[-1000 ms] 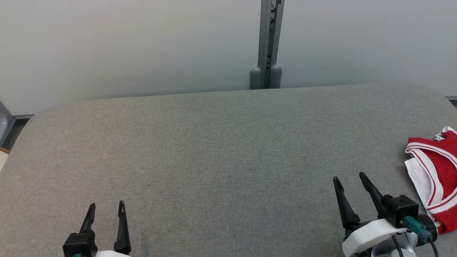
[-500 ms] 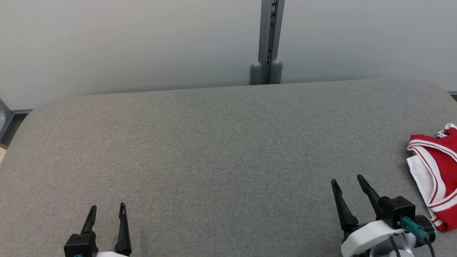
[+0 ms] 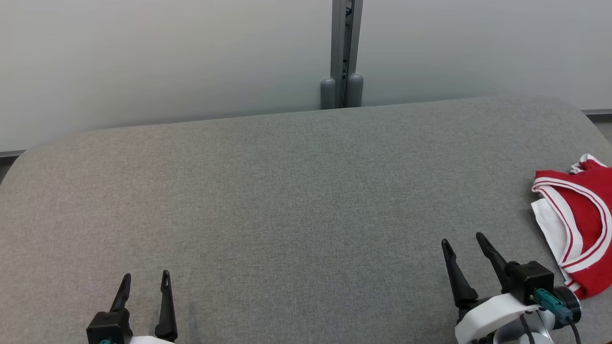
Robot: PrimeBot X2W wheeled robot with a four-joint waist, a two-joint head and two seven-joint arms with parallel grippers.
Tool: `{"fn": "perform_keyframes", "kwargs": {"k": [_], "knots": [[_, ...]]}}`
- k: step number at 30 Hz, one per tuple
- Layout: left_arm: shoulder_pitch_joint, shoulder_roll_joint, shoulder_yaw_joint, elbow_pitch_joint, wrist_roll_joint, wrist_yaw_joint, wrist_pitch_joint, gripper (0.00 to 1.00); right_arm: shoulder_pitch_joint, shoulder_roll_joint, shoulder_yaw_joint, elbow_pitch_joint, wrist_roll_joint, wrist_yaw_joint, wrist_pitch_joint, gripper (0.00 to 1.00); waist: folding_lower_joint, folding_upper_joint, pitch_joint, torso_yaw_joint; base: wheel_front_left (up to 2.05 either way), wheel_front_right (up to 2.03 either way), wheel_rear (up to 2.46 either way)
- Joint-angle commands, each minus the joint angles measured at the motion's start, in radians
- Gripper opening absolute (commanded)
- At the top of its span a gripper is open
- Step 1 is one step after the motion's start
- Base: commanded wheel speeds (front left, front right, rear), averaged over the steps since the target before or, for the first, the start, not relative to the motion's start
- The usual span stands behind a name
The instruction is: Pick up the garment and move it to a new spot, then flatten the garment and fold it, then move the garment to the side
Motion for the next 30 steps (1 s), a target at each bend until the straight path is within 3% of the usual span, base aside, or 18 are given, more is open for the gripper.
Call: {"fn": "perform_keyframes", "kwargs": {"k": [1,3,4,12,30], "knots": [[-0.01,0.005,0.002,0.003,-0.011,-0.008,-0.001,1.0,-0.008,-0.005,0.002,-0.003,0.006,0.0,-0.004,1.0,0.0,-0.0001,0.0,0.0,0.0,0.0,0.0],[-0.012,0.005,0.004,0.005,-0.026,-0.019,-0.001,1.0,-0.008,-0.005,0.004,-0.006,0.008,0.0,-0.004,1.0,0.0,-0.0001,0.0,0.0,0.0,0.0,0.0],[0.0,0.0,0.002,0.006,-0.027,-0.019,0.0,0.0,-0.001,0.0,0.004,-0.003,0.004,0.0,0.0,0.0,0.0,-0.0001,0.0,0.0,0.0,0.0,0.0],[0.001,-0.01,0.014,0.047,-0.09,-0.026,0.031,0.0,0.026,0.009,-0.009,0.022,0.071,0.0,0.025,0.0,0.0,-0.0001,0.0,0.001,0.0,0.0,0.0],[-0.033,-0.006,0.025,0.009,-0.43,-0.065,0.106,0.0,0.027,0.006,-0.058,-0.034,0.408,0.0,0.106,0.0,0.0,-0.0001,-0.001,0.007,0.0,0.0,0.0]]}}
